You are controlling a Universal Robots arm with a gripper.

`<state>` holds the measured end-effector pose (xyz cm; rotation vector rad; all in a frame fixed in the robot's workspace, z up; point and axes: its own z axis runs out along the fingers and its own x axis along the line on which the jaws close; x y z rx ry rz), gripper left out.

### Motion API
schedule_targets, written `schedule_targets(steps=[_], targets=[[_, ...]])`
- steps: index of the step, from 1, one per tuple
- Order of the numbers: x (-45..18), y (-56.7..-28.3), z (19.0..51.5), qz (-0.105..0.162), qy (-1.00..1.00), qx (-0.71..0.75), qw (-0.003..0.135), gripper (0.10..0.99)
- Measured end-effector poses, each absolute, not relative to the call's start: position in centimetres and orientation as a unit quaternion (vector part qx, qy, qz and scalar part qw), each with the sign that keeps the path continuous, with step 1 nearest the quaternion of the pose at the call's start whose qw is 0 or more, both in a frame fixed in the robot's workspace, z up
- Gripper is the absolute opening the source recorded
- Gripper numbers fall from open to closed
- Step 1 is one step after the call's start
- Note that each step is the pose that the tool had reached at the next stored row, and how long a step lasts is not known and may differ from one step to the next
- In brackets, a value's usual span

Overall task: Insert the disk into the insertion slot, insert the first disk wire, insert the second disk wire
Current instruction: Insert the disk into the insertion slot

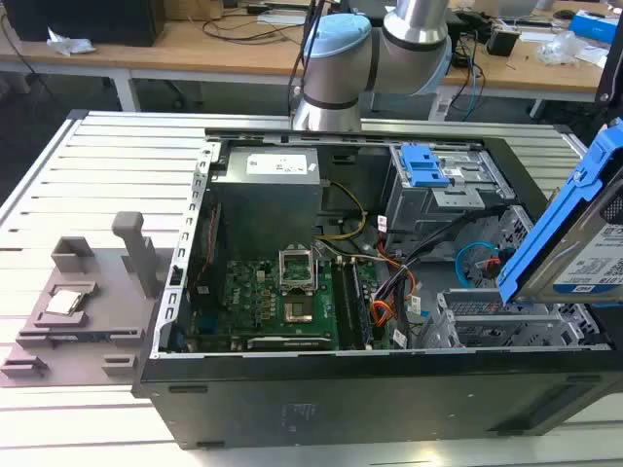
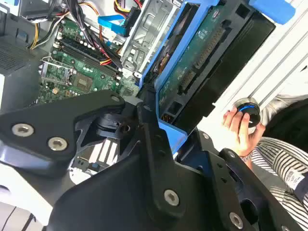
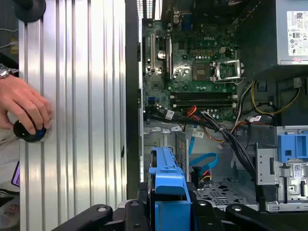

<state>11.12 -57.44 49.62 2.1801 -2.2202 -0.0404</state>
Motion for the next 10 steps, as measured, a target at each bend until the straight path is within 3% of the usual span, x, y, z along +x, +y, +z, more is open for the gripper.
schedule_targets(steps=[10], targets=[[10.47,-57.45,49.01,-0.013,-0.713,0.701,0.015,0.369]])
